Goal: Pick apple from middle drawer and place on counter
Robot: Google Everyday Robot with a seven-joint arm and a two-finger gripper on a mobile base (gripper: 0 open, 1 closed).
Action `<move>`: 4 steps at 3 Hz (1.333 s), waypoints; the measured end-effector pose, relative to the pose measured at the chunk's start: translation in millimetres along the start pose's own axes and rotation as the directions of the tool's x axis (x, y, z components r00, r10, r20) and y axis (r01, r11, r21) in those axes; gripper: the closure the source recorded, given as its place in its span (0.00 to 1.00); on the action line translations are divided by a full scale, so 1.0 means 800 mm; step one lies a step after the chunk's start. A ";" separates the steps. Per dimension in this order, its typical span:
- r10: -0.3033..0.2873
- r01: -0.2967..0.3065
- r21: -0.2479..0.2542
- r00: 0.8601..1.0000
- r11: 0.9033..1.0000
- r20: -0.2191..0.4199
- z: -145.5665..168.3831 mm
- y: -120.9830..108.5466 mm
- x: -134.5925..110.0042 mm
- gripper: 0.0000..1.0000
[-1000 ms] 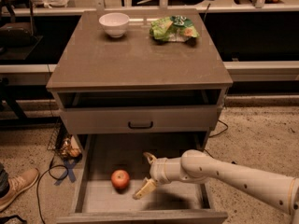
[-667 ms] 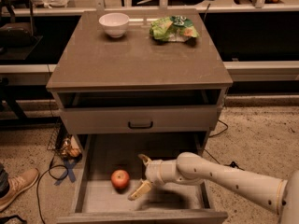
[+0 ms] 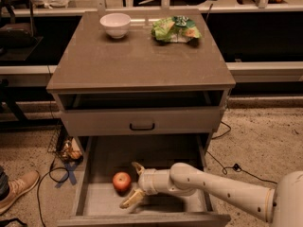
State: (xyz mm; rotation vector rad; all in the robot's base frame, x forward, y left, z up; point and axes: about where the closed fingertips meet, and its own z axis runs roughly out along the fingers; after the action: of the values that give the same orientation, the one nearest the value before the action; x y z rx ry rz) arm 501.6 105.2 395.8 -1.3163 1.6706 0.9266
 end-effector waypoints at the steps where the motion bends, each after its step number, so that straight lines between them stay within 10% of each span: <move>1: 0.004 -0.004 -0.006 1.000 1.000 0.001 0.006 0.004 0.005 0.00; 4: 0.049 -0.049 -0.046 0.999 0.998 0.008 0.024 0.013 0.016 0.64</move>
Offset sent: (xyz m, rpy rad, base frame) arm -0.0076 0.0076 -0.0196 0.0081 0.0297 0.0151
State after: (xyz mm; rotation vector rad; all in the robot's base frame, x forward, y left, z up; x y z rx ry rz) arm 492.8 119.5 377.0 -1.3043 1.6904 1.0037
